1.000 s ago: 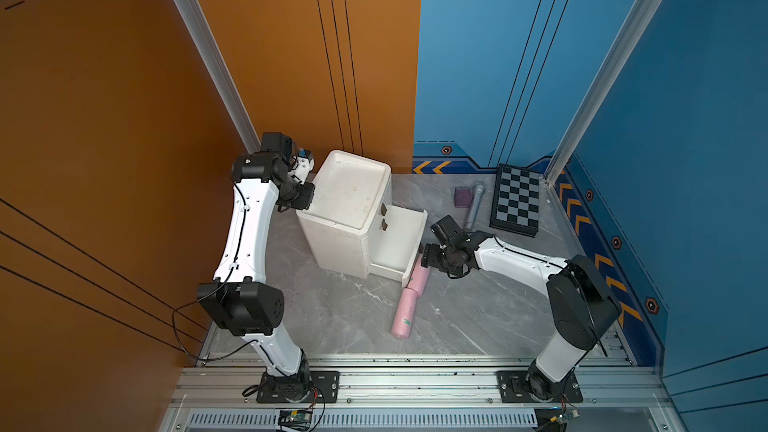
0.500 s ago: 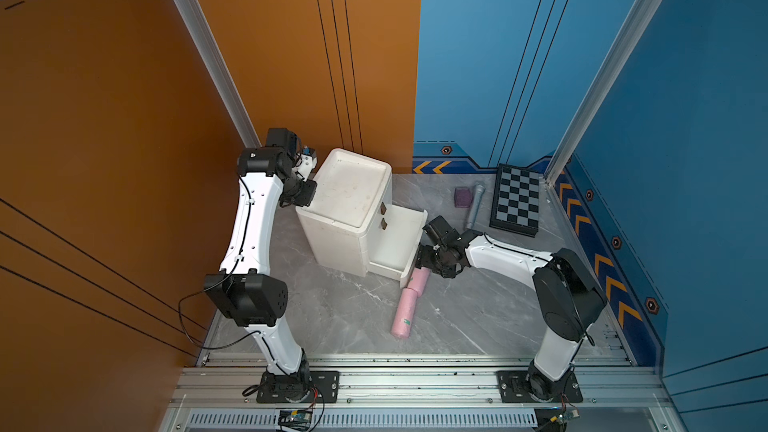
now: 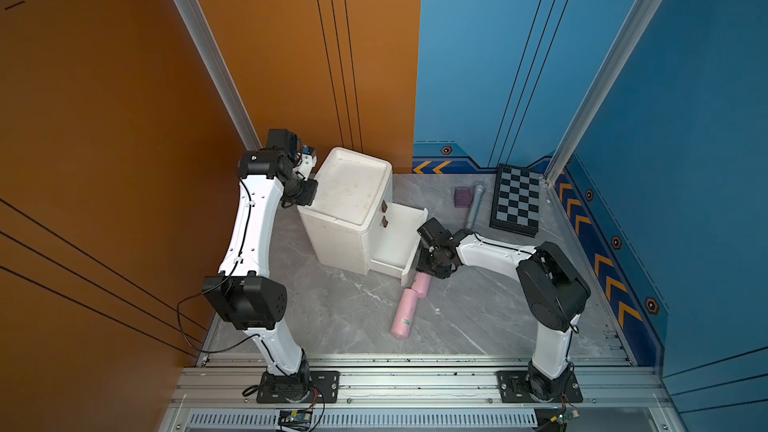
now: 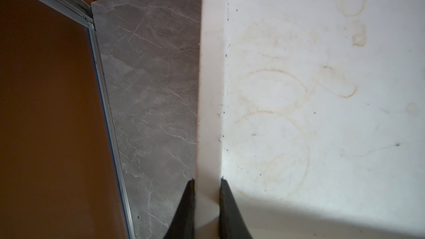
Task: Sort the rolls of trash bags by color and place them into the drawer
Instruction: Pick up the roll of trash bags from the center of the board, then place the roll of trash bags in the drawer.
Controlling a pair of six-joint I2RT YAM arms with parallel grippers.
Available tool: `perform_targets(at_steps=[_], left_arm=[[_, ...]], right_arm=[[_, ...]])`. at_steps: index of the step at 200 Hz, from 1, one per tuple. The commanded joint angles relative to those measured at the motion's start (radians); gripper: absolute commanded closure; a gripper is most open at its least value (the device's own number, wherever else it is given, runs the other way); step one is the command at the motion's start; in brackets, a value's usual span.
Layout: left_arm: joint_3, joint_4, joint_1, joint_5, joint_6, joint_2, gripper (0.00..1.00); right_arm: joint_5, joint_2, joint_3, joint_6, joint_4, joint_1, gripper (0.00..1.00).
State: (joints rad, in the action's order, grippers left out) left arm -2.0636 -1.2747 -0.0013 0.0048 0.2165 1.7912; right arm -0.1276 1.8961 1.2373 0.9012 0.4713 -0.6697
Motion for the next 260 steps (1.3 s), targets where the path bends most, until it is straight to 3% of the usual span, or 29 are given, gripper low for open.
perform_targets(at_steps=[1,66,98,188,260], left_arm=[[0.072,0.019,-0.012,0.020,-0.087,0.123,1.00],[0.096,0.019,-0.020,0.030,-0.094,0.114,1.00],[0.099,0.019,-0.020,0.037,-0.085,0.105,1.00],[0.098,0.018,-0.016,0.047,-0.054,0.091,1.00],[0.116,0.016,-0.014,0.052,-0.052,0.076,1.00]], right_arm=[[0.014,0.003,-0.011,0.014,0.041,0.002,0.60],[0.095,-0.177,-0.031,-0.007,0.099,0.060,0.67],[0.103,-0.208,0.069,-0.066,0.142,0.101,0.69],[-0.090,0.161,0.613,-0.285,0.313,0.149,0.62],[-0.194,0.312,0.779,-0.252,0.348,0.128,0.61]])
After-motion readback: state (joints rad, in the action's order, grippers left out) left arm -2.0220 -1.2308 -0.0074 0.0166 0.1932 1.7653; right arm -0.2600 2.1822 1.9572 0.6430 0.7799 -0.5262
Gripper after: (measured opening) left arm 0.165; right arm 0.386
